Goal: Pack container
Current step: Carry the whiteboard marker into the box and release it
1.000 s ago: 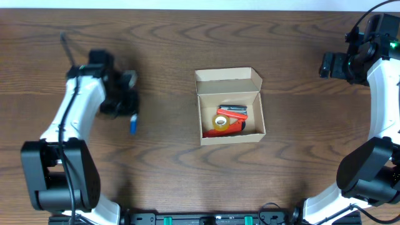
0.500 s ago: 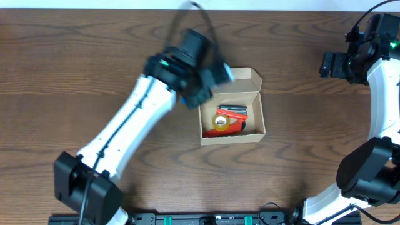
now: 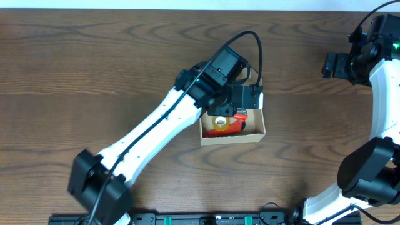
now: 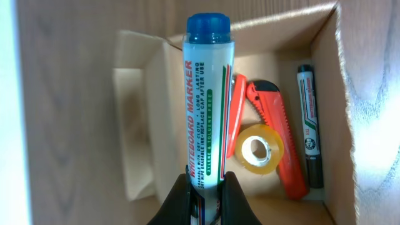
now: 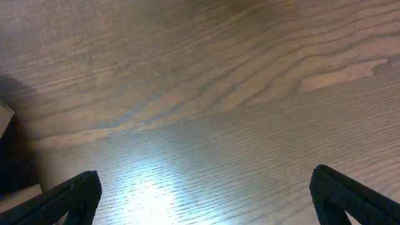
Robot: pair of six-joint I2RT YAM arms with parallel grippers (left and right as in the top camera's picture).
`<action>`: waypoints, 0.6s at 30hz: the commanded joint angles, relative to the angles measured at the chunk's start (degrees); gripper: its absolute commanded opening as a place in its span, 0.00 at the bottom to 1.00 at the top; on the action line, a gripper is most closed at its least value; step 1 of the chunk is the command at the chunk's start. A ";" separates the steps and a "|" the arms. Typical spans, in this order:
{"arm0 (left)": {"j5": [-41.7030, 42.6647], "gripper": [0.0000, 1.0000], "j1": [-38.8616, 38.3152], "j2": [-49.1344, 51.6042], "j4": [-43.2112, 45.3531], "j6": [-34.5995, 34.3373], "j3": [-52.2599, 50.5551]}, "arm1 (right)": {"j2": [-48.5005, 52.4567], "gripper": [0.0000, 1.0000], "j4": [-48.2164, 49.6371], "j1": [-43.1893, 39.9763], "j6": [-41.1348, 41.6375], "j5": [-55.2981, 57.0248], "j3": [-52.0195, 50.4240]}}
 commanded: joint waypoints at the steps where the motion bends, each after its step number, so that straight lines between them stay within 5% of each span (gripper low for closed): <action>1: 0.59 0.06 0.33 4.85 -0.20 -1.77 0.48 | -0.68 0.99 -0.04 -0.31 -0.55 0.35 -0.09; 13: 1.92 0.06 0.46 15.76 -2.23 -5.55 0.48 | -0.68 0.99 -0.04 -0.31 -0.55 0.35 -0.09; 14: 1.95 0.09 0.46 16.28 -2.45 -5.75 0.48 | -0.68 0.99 -0.07 -0.31 -0.52 0.35 -0.09; 16: 1.92 0.35 0.46 17.42 -2.99 -5.97 0.44 | -0.68 0.99 -0.07 -0.31 -0.52 0.17 -0.09; 18: 1.92 0.42 0.46 18.12 -3.23 -6.82 0.44 | -0.68 0.99 -0.07 -0.31 -0.52 -0.04 -0.09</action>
